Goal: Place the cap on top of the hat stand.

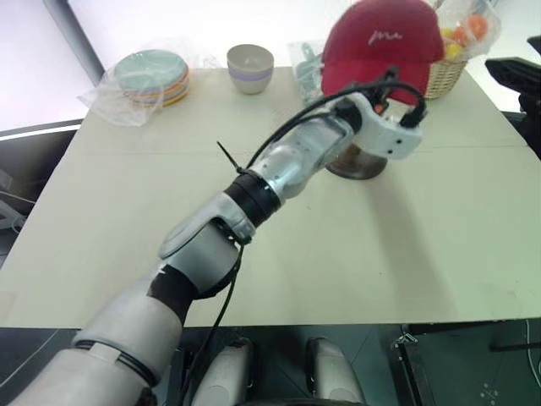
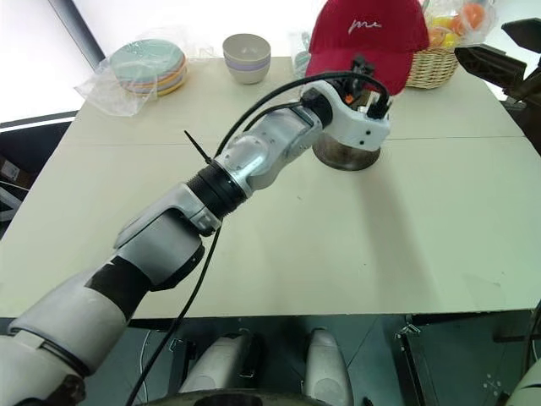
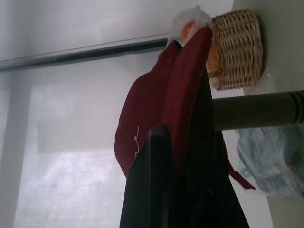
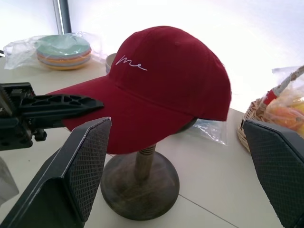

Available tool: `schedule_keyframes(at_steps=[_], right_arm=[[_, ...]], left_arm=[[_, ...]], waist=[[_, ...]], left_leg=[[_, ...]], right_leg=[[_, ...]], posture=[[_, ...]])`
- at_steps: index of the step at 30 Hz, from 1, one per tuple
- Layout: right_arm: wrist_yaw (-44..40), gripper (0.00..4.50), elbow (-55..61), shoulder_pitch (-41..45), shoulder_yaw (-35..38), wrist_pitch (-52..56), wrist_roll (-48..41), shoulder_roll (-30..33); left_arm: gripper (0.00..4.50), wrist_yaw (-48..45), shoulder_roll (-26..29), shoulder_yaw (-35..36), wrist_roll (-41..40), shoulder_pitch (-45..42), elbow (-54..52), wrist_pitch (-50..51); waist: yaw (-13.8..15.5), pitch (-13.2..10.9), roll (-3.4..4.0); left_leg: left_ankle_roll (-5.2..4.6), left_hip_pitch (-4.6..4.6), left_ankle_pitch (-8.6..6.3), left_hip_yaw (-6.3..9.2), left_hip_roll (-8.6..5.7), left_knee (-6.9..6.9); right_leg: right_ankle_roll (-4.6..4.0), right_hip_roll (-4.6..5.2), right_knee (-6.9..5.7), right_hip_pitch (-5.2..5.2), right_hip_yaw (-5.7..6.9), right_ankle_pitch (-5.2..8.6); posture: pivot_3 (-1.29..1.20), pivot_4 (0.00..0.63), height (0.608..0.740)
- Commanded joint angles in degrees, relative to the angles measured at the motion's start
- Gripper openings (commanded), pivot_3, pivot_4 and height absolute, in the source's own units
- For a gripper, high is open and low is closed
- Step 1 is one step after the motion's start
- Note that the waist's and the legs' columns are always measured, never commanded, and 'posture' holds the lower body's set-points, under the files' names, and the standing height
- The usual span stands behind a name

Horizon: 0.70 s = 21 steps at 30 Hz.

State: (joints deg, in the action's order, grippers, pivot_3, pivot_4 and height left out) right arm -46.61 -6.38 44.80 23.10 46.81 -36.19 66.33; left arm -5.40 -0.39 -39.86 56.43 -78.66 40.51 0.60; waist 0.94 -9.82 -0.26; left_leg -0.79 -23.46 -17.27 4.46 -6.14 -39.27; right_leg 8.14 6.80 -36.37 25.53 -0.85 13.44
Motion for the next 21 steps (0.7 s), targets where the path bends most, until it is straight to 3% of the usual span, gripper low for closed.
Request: schedule_keyframes(at_steps=[1,9,15,21], right_arm=[[0.53,4.50,1.62,-0.23,3.48,-0.90,0.03,1.17],[-0.20,4.50,2.85,-3.83,6.82,2.22,-1.01,3.77],[0.26,4.50,2.45,-3.28,10.46,14.90,-7.11,5.22],[-0.01,4.50,2.25,-4.64,12.89,17.96,-8.10,6.49]], left_arm=[[0.04,-1.70,-1.43,-2.55,1.39,1.70,-3.12,-0.23],[0.04,-5.32,-2.56,-4.09,1.84,4.87,-6.17,0.05],[0.04,-6.41,-4.10,-2.93,0.54,6.17,-5.18,1.62],[0.04,-7.25,-4.98,-2.44,-0.53,7.06,-5.88,3.87]], waist=[[-0.06,0.01,0.02],[1.22,0.04,0.07],[1.54,0.04,0.06],[1.47,0.04,0.07]], left_leg=[[0.00,0.00,0.00,0.00,0.00,0.00],[0.01,0.04,0.01,0.00,-0.01,-0.06],[0.01,0.04,0.01,0.02,-0.02,-0.09],[0.01,0.04,0.00,0.03,-0.01,-0.09]], right_leg=[[0.00,0.00,0.00,0.00,0.00,0.00],[0.00,0.01,-0.03,-0.05,-0.02,0.00],[0.01,0.03,-0.02,-0.09,-0.02,-0.01],[0.01,0.03,-0.02,-0.09,-0.02,-0.01]], posture=[[0.00,0.150,0.740],[0.00,0.150,0.740],[0.00,0.150,0.740],[0.00,0.150,0.740]])
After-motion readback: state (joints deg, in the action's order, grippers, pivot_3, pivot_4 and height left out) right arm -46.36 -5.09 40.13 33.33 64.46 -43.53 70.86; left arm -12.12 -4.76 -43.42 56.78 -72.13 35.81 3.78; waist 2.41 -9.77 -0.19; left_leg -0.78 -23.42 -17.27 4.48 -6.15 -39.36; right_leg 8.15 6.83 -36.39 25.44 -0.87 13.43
